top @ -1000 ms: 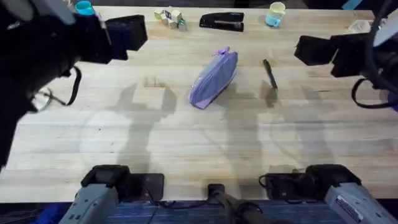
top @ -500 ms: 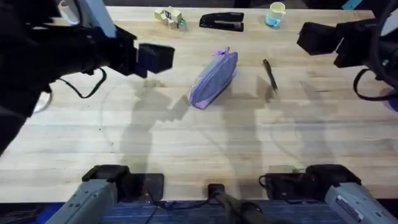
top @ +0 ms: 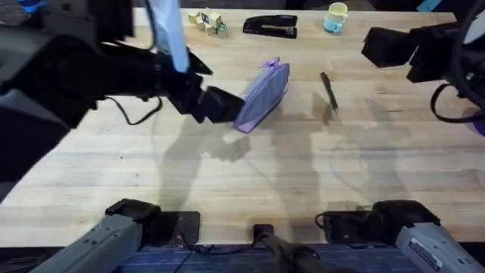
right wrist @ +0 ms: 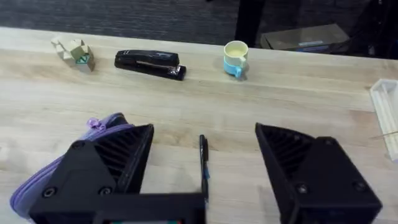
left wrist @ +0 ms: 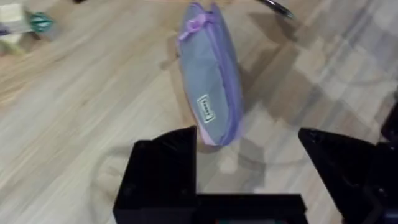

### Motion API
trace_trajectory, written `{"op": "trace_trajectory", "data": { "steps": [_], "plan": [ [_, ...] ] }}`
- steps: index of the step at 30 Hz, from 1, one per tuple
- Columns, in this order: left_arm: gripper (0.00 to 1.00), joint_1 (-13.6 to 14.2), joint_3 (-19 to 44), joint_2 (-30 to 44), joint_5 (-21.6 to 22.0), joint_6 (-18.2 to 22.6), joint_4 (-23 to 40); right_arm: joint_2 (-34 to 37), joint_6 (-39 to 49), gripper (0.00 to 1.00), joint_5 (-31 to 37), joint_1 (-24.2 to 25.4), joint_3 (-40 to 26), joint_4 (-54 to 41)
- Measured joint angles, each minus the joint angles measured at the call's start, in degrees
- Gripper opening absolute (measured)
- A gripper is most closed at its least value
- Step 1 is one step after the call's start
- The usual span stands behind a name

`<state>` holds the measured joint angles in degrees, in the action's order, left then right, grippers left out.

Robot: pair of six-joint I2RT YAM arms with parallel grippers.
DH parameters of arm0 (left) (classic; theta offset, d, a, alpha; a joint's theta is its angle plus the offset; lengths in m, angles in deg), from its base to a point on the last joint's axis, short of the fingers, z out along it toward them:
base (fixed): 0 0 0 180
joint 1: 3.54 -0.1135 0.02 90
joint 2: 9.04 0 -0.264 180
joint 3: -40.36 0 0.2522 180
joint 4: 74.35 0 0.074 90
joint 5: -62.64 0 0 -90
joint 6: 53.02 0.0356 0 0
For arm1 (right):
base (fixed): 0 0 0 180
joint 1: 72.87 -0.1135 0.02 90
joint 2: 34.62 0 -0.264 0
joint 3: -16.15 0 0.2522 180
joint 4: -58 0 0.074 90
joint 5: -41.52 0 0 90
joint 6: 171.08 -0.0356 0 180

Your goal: Unzip the bag, pick up the pens from the table one at a time and place them inside, then zip the bag closed.

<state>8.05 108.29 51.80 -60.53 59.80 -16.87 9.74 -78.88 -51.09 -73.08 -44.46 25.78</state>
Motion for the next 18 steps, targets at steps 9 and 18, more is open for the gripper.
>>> {"op": "trace_trajectory", "data": {
  "steps": [9,18],
  "plan": [
    [0.996,6.52,0.0,9.74,8.43,-14.1,0.31,0.0,0.0,0.996,-0.02,0.0,0.0,0.0],
    [0.995,8.11,0.0,15.39,13.57,-20.26,-4.88,0.0,0.0,0.996,-0.02,0.0,0.0,0.0]
  ]
}}
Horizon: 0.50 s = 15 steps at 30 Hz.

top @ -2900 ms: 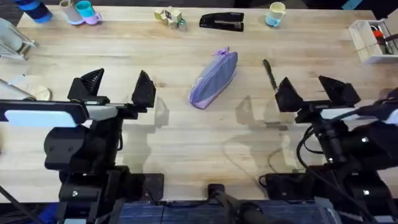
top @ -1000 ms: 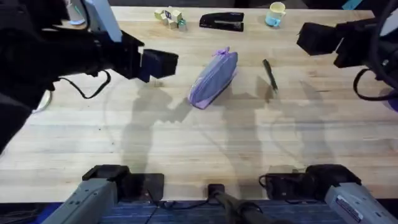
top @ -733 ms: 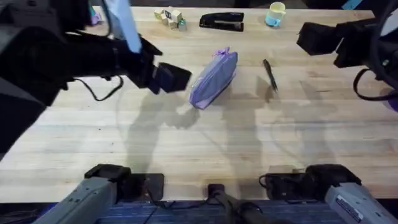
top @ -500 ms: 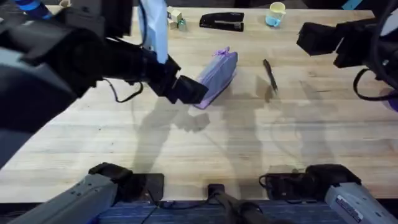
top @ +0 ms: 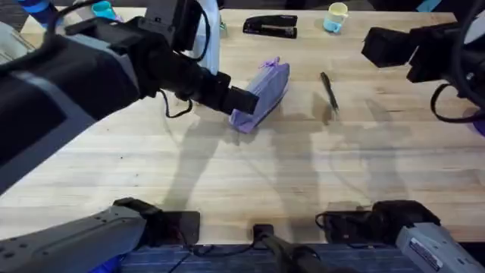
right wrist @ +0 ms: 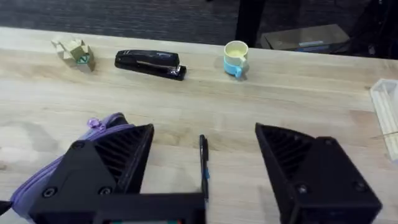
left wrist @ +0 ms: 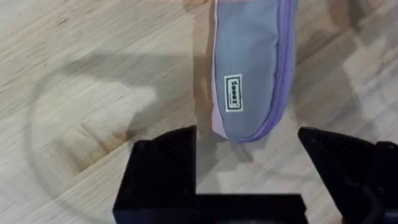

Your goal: Unzip the bag, pick up the pens from the table one at a time and place them inside, then zip the bag closed.

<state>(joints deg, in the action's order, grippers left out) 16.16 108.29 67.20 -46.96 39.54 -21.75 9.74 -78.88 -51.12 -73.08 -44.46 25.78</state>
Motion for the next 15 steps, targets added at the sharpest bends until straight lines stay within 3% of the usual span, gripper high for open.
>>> {"op": "trace_trajectory", "data": {
  "steps": [7,15],
  "plan": [
    [0.996,0.65,0.0,2.35,0.35,-0.86,-0.51,0.0,0.0,0.996,0.0,0.0,0.0,0.0],
    [0.995,4.88,0.0,7.37,5.52,-0.9,-2.26,0.0,0.0,0.996,0.0,0.0,-0.01,0.0]
  ]
}}
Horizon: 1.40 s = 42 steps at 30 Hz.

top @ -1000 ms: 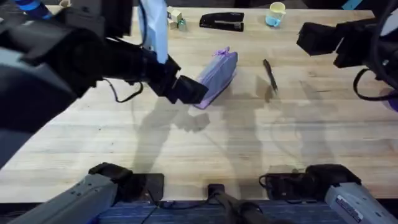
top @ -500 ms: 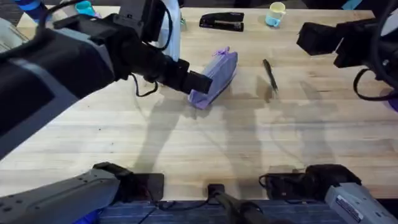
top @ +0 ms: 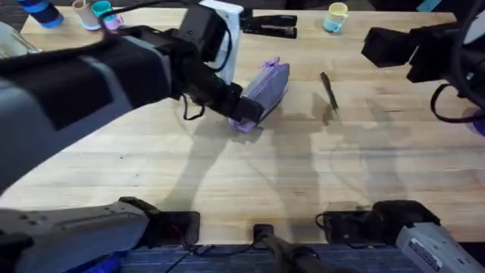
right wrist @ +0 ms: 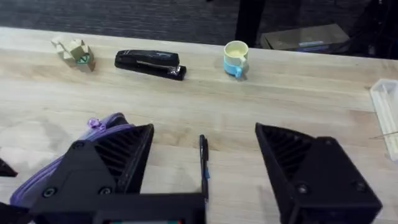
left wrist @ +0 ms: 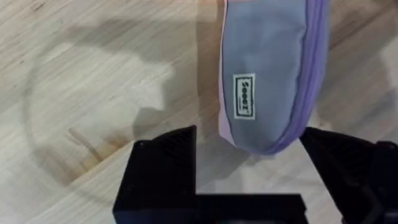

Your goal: Unzip the bag, pick up the pens from the table one at a time and place them inside, then zip the bag closed.

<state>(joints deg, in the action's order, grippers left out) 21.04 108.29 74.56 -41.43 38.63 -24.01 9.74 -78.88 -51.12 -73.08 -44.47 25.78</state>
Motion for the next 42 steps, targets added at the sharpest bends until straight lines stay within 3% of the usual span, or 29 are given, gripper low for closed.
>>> {"op": "trace_trajectory", "data": {
  "steps": [7,15,16,19,22,27,30,36,42],
  "plan": [
    [0.993,1.81,0.02,1.89,1.52,-0.04,-4.67,0.0,0.02,0.996,0.0,0.0,0.0,0.0],
    [0.995,1.81,0.04,1.89,1.74,-0.15,-4.65,0.0,0.02,0.995,0.0,0.0,-0.01,0.0],
    [0.96,1.81,0.04,1.89,1.76,-0.37,-4.65,0.0,0.02,0.995,0.01,0.0,-0.01,0.0],
    [0.648,1.81,0.04,1.89,1.66,-0.36,-4.68,0.0,0.01,0.995,0.0,0.0,-0.01,0.0],
    [0.408,2.18,0.07,1.89,0.86,-0.42,-4.71,0.0,0.01,0.996,0.01,0.0,-0.01,0.0],
    [0.066,2.27,0.11,1.89,0.62,-0.61,-5.05,0.0,0.0,0.996,0.0,0.0,-0.01,0.28],
    [0.048,2.27,0.11,1.89,0.6,-0.64,-5.11,0.0,0.02,0.996,-0.23,0.0,-0.01,1.13],
    [0.04,2.27,0.11,1.89,0.62,-0.65,-5.14,0.89,0.0,0.996,-8.56,0.0,-0.24,1.48],
    [0.042,2.27,0.11,1.89,0.62,-0.65,-5.14,8.34,0.01,0.996,-13.9,0.0,-5.81,-4.26]
  ]
}}
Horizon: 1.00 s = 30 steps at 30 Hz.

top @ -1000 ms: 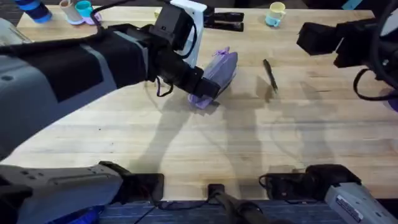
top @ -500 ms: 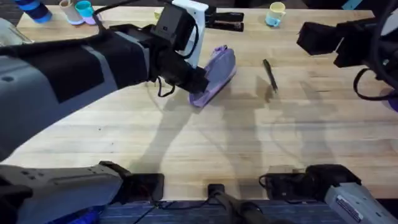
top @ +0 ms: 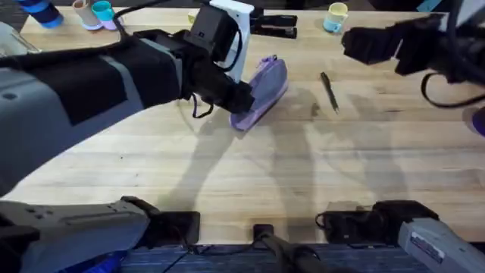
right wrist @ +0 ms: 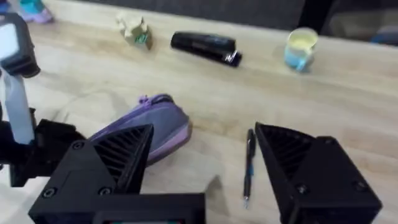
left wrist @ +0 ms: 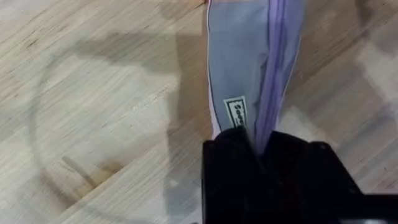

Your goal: Unzip the bag, pick up the pens from the table one at a time and place them inside, then zip the bag closed.

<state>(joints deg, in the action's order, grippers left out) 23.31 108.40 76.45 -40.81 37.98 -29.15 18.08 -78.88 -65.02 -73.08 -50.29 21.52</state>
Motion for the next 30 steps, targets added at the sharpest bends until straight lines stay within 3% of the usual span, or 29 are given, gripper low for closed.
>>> {"op": "trace_trajectory", "data": {
  "steps": [10,16,23,30],
  "plan": [
    [0.043,0.0,0.0,0.0,0.05,0.26,-0.28,17.17,5.09,0.996,-4.39,-1.17,-20.63,-16.49],
    [0.043,0.01,0.0,0.0,0.24,0.56,-0.37,25.62,10.89,0.995,-6.73,-4.07,-29.04,-25.39],
    [0.043,0.02,0.0,0.0,0.22,5.0,-0.53,33.95,16.01,0.995,-10.9,-6.74,-31.42,-28.35],
    [0.043,0.02,0.0,0.0,0.2,11.85,-0.59,39.64,17.35,0.996,-11.81,-7.5,-31.42,-24.31]
  ]
}}
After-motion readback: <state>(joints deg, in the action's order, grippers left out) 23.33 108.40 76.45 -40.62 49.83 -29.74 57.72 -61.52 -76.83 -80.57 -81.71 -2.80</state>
